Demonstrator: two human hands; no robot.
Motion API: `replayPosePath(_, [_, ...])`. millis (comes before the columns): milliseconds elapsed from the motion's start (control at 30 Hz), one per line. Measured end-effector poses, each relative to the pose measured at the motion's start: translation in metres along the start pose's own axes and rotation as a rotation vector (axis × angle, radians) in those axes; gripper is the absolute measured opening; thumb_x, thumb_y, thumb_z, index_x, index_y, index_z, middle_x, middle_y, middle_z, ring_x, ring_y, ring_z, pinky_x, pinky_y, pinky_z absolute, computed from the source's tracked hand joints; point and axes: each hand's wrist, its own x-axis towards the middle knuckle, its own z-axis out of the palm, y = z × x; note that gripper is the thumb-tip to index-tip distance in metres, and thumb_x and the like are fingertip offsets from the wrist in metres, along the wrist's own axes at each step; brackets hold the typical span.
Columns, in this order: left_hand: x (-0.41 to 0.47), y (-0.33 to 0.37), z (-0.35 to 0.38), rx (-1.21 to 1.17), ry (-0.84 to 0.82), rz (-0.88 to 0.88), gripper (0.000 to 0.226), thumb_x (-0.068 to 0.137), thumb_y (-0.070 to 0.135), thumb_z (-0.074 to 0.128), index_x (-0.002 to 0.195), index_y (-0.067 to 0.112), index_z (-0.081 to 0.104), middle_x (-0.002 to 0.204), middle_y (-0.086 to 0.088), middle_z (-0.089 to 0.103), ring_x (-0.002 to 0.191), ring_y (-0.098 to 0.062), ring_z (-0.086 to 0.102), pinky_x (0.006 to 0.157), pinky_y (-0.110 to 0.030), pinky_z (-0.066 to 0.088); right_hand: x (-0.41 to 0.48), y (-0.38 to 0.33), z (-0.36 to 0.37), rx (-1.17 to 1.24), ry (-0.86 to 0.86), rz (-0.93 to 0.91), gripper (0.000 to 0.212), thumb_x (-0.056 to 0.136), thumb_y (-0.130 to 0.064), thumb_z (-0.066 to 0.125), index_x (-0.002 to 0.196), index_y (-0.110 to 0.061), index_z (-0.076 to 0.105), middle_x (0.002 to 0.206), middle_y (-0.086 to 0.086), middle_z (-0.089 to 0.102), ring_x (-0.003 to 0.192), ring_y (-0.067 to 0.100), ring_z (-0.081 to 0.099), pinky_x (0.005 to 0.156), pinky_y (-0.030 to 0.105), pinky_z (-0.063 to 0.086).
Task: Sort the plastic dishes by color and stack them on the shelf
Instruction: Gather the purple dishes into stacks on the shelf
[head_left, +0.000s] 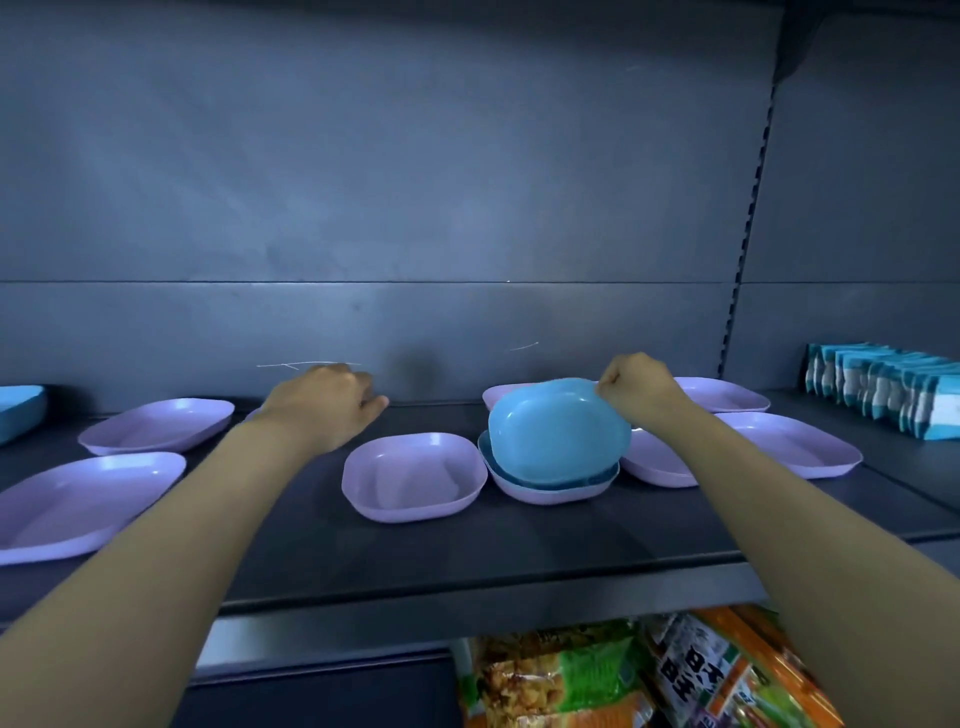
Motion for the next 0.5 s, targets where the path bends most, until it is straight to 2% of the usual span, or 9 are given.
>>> replayPosePath(33, [-0.005,-0.002,-0.002,-0.005,0.014,-0.013,0.032,0.094,0.038,0.04,0.075,0.014,0.051,0.09,-0.005,0.052,0.092,-0.028,0.05,0.081,-0.036,0.048,0.0,0.001,-0.002,0.016,0.038,-0.004,0.023,0.085,-0.005,0.043,0.071,0.004,0.059,0.073,0.021,0.06,0.075,0.039,0.054,0.068,0.032,0.047])
replayPosePath(100, [-0.015,-0.006,-0.005,-0.012,0.033,-0.041,0.033,0.093,0.037,0.041,0.072,0.015,0.052,0.084,-0.005,0.052,0.093,-0.031,0.052,0.076,-0.033,0.046,0.002,0.0,-0.006,0.037,0.077,-0.025,0.021,0.086,-0.004,0.043,0.082,0.009,0.06,0.086,0.026,0.062,0.075,0.036,0.054,0.067,0.03,0.044])
replayPosePath(200, [-0.028,-0.008,-0.01,-0.001,0.003,-0.066,0.032,0.095,0.032,0.04,0.093,0.01,0.062,0.101,-0.009,0.057,0.1,-0.029,0.054,0.076,-0.032,0.043,-0.001,-0.004,-0.008,0.019,0.03,-0.046,0.021,0.085,-0.001,0.042,0.069,0.002,0.055,0.078,0.02,0.058,0.07,0.031,0.046,0.061,0.027,0.037])
replayPosePath(300, [-0.036,-0.006,-0.015,-0.017,-0.021,-0.072,0.03,0.095,0.031,0.038,0.092,0.012,0.061,0.102,-0.009,0.058,0.097,-0.027,0.055,0.081,-0.036,0.047,-0.003,-0.003,-0.002,-0.015,-0.026,-0.018,0.025,0.088,-0.003,0.04,0.064,-0.006,0.045,0.073,0.012,0.051,0.073,0.026,0.043,0.061,0.026,0.036])
replayPosePath(367, [-0.036,-0.002,-0.017,-0.041,-0.026,-0.073,0.032,0.096,0.033,0.038,0.098,0.013,0.062,0.103,-0.007,0.056,0.1,-0.026,0.055,0.084,-0.035,0.046,-0.006,0.0,0.002,-0.019,-0.063,0.009,0.024,0.092,-0.006,0.039,0.074,-0.005,0.055,0.079,0.01,0.052,0.077,0.027,0.045,0.061,0.025,0.037])
replayPosePath(400, [-0.035,0.001,-0.017,-0.056,-0.025,-0.072,0.032,0.097,0.035,0.038,0.098,0.013,0.062,0.101,-0.005,0.054,0.101,-0.026,0.055,0.085,-0.034,0.046,-0.007,0.002,0.005,-0.007,-0.078,0.008,0.022,0.093,-0.008,0.041,0.086,-0.003,0.061,0.084,0.01,0.053,0.079,0.027,0.046,0.062,0.025,0.038])
replayPosePath(433, [-0.033,0.004,-0.017,-0.072,-0.022,-0.069,0.032,0.097,0.036,0.038,0.095,0.014,0.061,0.099,-0.004,0.053,0.101,-0.026,0.055,0.084,-0.034,0.046,-0.006,0.005,0.009,0.018,-0.091,-0.001,0.023,0.093,-0.01,0.043,0.097,-0.002,0.065,0.087,0.01,0.054,0.079,0.026,0.047,0.064,0.025,0.039])
replayPosePath(500, [-0.027,0.011,-0.015,-0.098,-0.028,-0.054,0.032,0.096,0.037,0.038,0.081,0.016,0.056,0.096,-0.004,0.056,0.099,-0.027,0.055,0.083,-0.035,0.048,-0.002,0.01,0.015,0.062,-0.102,-0.034,0.021,0.093,-0.012,0.046,0.098,-0.005,0.065,0.09,0.011,0.055,0.08,0.026,0.048,0.072,0.026,0.041])
